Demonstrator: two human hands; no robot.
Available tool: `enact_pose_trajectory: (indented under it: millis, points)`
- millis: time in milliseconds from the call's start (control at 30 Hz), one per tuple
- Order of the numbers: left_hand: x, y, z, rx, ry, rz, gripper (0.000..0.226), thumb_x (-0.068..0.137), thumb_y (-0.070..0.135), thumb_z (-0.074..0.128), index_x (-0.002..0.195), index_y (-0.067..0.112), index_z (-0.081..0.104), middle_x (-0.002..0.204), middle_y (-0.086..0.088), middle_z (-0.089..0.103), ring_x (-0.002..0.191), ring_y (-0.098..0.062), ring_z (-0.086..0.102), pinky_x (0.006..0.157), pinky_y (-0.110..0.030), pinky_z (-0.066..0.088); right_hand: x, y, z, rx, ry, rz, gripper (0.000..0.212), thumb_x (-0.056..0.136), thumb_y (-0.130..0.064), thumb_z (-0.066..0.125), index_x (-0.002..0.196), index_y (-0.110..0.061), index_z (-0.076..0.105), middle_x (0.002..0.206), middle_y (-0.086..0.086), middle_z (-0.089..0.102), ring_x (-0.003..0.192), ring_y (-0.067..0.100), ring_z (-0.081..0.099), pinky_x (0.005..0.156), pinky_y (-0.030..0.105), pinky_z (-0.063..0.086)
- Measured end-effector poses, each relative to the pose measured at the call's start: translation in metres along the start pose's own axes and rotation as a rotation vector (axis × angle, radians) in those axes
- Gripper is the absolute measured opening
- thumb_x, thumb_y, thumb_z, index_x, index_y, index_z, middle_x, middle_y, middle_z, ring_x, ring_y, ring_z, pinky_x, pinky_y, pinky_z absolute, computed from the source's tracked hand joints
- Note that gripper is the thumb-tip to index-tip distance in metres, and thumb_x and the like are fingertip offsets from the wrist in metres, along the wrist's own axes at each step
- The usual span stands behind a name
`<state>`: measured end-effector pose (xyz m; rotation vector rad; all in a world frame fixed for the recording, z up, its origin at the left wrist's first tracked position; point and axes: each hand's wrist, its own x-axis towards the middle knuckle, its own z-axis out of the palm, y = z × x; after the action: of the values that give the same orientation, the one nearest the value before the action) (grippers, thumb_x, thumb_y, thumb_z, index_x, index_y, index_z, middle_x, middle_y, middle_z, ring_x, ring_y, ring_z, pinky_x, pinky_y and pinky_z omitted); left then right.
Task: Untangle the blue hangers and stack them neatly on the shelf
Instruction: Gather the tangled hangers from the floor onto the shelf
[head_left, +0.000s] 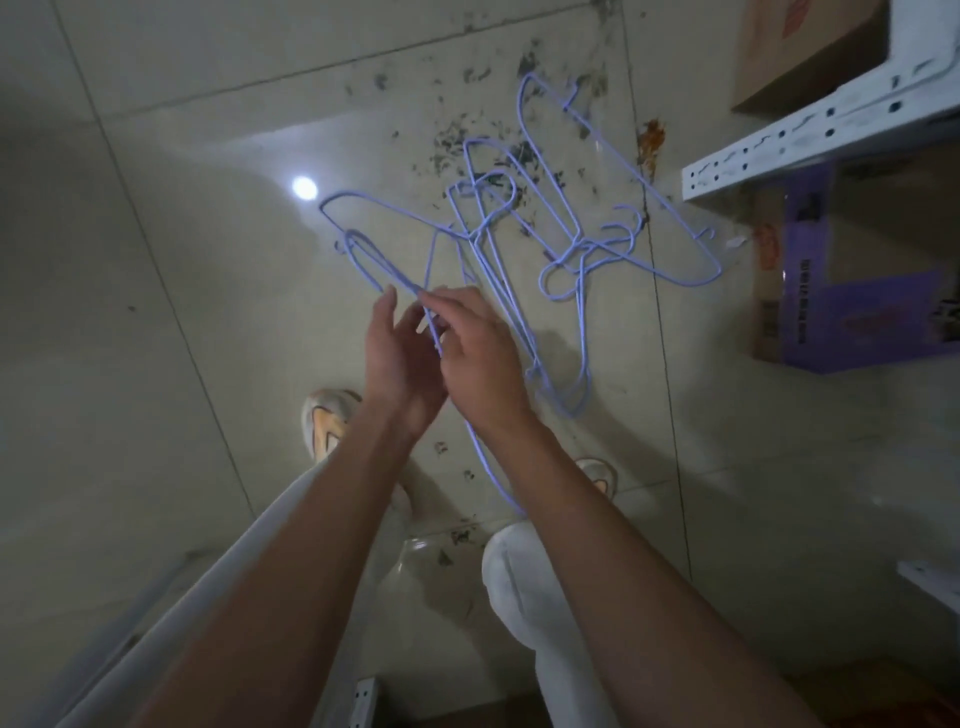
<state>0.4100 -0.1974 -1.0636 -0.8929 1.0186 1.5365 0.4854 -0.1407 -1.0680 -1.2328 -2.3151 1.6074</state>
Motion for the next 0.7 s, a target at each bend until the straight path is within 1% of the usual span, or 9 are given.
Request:
enact_pose_trajectory:
  millis: [100, 167, 233, 267, 333, 433, 533, 600, 700]
  points:
    - [0.004, 0.014, 0.001, 0.192, -0.137, -0.054, 0.046, 0.099, 0.055, 0.045, 0.111, 0.012, 0.058, 0.100, -0.014, 0.068, 0.088, -0.027, 0.064, 0.081, -0.039, 0.049, 0.009, 0.023, 0.005, -0.136, 0.316, -0.023, 0.036, 0.084, -0.006, 0.051, 0.108, -0.021, 0.074, 0.110, -0.004, 0.069, 0.097, 0.017, 0.068, 0.080, 0.031, 0.051]
    - [0.002, 0.018, 0.007, 0.392, -0.084, -0.025, 0.044, 0.101, 0.052, 0.043, 0.106, 0.011, 0.060, 0.111, -0.015, 0.074, 0.096, -0.026, 0.068, 0.081, -0.036, 0.054, 0.028, 0.052, 0.014, -0.086, 0.574, 0.214, 0.027, 0.088, -0.001, 0.055, 0.106, -0.011, 0.073, 0.110, 0.007, 0.071, 0.099, 0.025, 0.067, 0.084, 0.034, 0.047]
    - [-0.002, 0.020, 0.007, 0.446, 0.005, 0.061, 0.038, 0.103, 0.048, 0.043, 0.089, 0.016, 0.060, 0.102, -0.010, 0.076, 0.088, -0.021, 0.070, 0.068, -0.029, 0.054, 0.052, 0.091, 0.013, -0.010, 0.680, 0.576, 0.027, 0.094, -0.002, 0.053, 0.115, -0.002, 0.069, 0.118, 0.017, 0.069, 0.110, 0.031, 0.065, 0.088, 0.031, 0.041]
    - [-0.004, 0.023, 0.005, 0.401, 0.032, 0.101, 0.035, 0.103, 0.046, 0.044, 0.085, 0.018, 0.057, 0.088, -0.006, 0.074, 0.076, -0.019, 0.069, 0.060, -0.026, 0.051, 0.062, 0.110, 0.012, -0.035, 0.631, 0.709, 0.028, 0.096, -0.006, 0.051, 0.119, -0.002, 0.066, 0.122, 0.018, 0.068, 0.115, 0.032, 0.064, 0.089, 0.031, 0.039]
    - [-0.008, 0.032, -0.003, 0.325, 0.041, 0.171, 0.029, 0.102, 0.041, 0.046, 0.085, 0.019, 0.055, 0.066, 0.002, 0.060, 0.056, -0.015, 0.058, 0.051, -0.024, 0.041, 0.078, 0.138, 0.017, -0.174, 0.412, 0.712, 0.029, 0.097, -0.012, 0.051, 0.122, -0.005, 0.064, 0.125, 0.017, 0.067, 0.118, 0.033, 0.062, 0.092, 0.036, 0.041]
    - [-0.013, 0.042, -0.012, 0.356, 0.019, 0.252, 0.023, 0.098, 0.036, 0.047, 0.090, 0.019, 0.059, 0.064, 0.003, 0.056, 0.052, -0.013, 0.046, 0.048, -0.024, 0.033, 0.097, 0.147, 0.041, -0.335, 0.156, 0.474, 0.029, 0.093, -0.020, 0.055, 0.120, -0.011, 0.061, 0.120, 0.012, 0.067, 0.114, 0.032, 0.063, 0.087, 0.039, 0.048]
    - [-0.011, 0.047, -0.018, 0.375, 0.017, 0.305, 0.023, 0.100, 0.033, 0.044, 0.098, 0.017, 0.061, 0.070, 0.002, 0.061, 0.055, -0.012, 0.046, 0.049, -0.023, 0.033, 0.108, 0.151, 0.071, -0.555, -0.034, 0.351, 0.039, 0.093, -0.024, 0.058, 0.128, -0.009, 0.051, 0.130, 0.014, 0.057, 0.123, 0.033, 0.056, 0.092, 0.043, 0.049]
    - [-0.006, 0.050, -0.022, 0.373, 0.021, 0.297, 0.025, 0.101, 0.033, 0.043, 0.105, 0.015, 0.060, 0.074, 0.000, 0.063, 0.057, -0.012, 0.048, 0.052, -0.025, 0.034, 0.113, 0.156, 0.084, -0.697, -0.053, 0.336, 0.042, 0.094, -0.025, 0.060, 0.131, -0.009, 0.048, 0.132, 0.013, 0.056, 0.124, 0.033, 0.057, 0.090, 0.044, 0.051]
    - [-0.004, 0.052, -0.030, 0.340, 0.032, 0.255, 0.025, 0.101, 0.032, 0.043, 0.110, 0.013, 0.057, 0.076, -0.002, 0.064, 0.059, -0.014, 0.048, 0.054, -0.026, 0.034, 0.119, 0.157, 0.091, -0.809, 0.039, 0.359, 0.035, 0.095, -0.023, 0.060, 0.126, -0.010, 0.051, 0.120, 0.011, 0.067, 0.109, 0.034, 0.068, 0.081, 0.042, 0.053]
